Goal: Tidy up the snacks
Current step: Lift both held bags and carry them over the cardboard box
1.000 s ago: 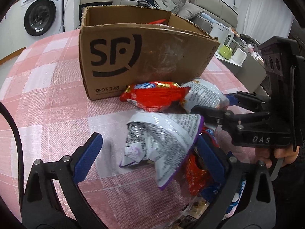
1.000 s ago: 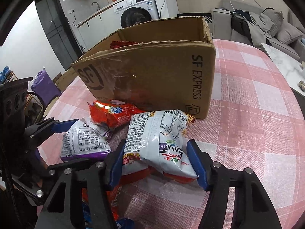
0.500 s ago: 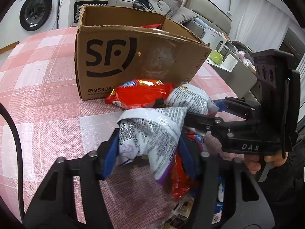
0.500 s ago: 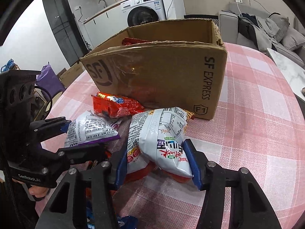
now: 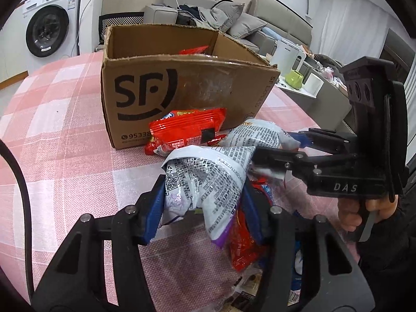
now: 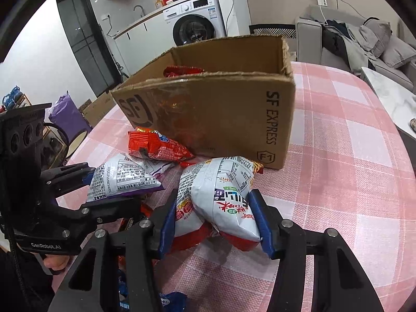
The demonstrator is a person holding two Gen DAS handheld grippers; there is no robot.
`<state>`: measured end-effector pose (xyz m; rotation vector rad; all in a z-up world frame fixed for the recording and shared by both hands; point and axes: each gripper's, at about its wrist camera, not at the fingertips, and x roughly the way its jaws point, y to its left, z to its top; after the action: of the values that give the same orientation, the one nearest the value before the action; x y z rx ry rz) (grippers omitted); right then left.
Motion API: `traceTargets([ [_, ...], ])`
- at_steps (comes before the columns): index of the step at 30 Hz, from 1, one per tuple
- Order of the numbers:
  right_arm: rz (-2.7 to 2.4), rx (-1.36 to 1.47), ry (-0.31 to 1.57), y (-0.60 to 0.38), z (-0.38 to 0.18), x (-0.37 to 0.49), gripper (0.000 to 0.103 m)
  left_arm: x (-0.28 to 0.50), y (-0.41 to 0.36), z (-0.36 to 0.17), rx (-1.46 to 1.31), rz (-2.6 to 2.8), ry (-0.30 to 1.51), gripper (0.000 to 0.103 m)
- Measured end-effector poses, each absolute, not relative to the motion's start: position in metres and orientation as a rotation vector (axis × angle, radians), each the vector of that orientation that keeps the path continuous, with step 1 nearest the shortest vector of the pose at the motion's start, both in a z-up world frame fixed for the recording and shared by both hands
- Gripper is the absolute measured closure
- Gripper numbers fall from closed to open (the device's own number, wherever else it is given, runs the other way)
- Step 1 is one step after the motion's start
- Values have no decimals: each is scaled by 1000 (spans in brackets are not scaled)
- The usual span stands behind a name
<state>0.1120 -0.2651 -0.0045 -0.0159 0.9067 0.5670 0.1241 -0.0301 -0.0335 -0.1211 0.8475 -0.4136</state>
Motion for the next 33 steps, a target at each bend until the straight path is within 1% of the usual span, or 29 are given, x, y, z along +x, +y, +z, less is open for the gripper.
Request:
traceTargets([
  [5,575,-13,897,-269,0,110,52,121,-29,-25,-119,-412,831,51],
  [16,577,12,880,-278,9,106,52,107,-25,-1,-100,-410,771,51],
  [18,581,17,877,-278,10,105,52,104,-22,6,-104,-412,758,56],
  [33,597,31,823,-281,30,95,52,84,-10,28,-107,-396,690,57],
])
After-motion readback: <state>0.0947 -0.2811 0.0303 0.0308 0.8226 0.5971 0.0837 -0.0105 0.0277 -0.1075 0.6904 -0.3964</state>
